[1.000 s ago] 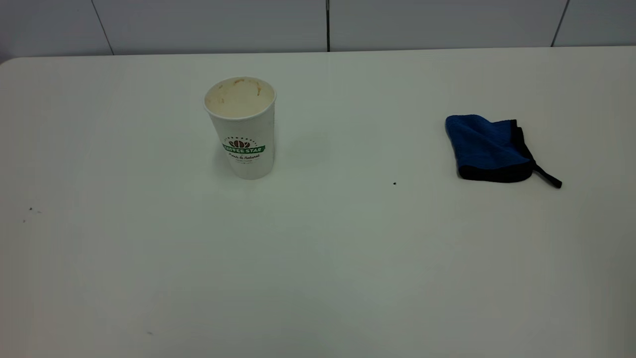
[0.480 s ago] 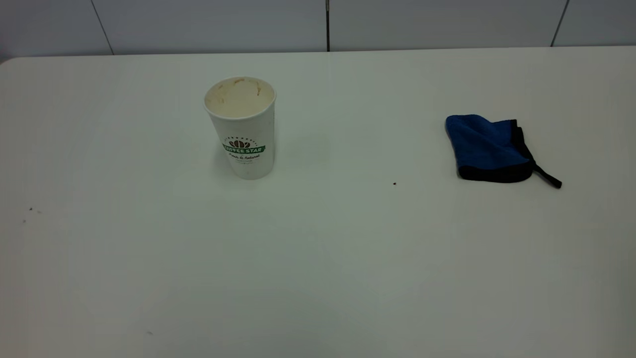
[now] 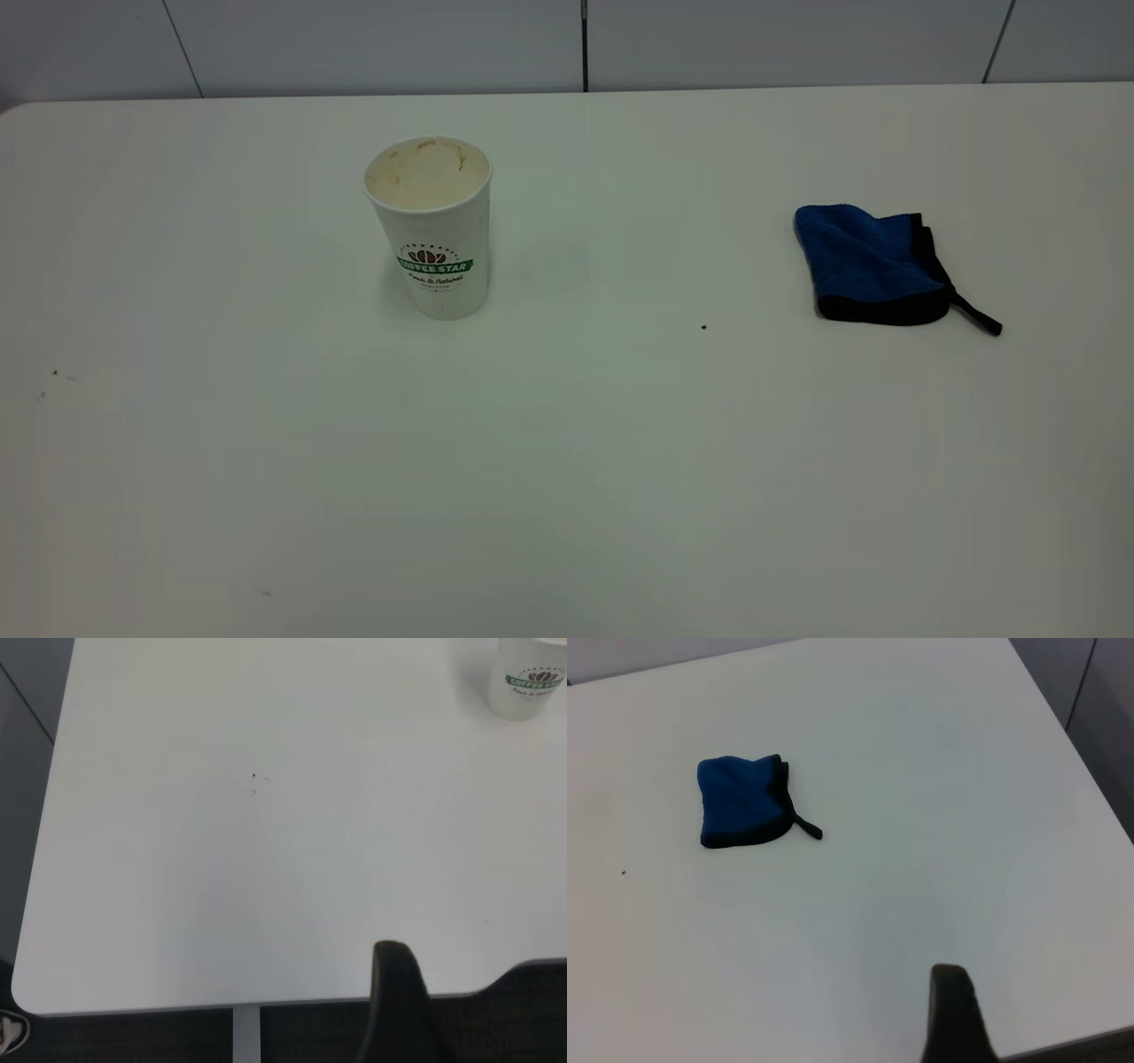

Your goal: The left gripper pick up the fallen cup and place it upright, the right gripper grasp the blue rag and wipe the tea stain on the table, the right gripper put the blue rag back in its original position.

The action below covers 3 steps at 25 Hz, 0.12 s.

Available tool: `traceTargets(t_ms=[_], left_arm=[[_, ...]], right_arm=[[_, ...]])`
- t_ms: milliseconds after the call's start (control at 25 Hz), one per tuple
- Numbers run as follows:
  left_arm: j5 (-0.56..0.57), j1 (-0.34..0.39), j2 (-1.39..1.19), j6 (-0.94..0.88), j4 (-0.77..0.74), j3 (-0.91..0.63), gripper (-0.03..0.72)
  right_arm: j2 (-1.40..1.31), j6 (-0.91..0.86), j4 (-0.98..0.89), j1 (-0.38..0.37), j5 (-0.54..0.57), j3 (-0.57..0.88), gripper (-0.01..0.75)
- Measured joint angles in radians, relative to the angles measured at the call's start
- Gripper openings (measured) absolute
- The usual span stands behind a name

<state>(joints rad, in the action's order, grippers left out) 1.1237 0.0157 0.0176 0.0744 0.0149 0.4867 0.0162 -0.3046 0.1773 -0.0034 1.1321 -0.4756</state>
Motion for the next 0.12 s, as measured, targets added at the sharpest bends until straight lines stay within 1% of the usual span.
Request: traceTargets(t_ms=[120], left_arm=[[0.0, 0.0, 0.0, 0.001, 0.0, 0.0, 0.493]], right_arm=[[0.0, 0.0, 0.0, 0.0, 0.0, 0.0, 0.536]])
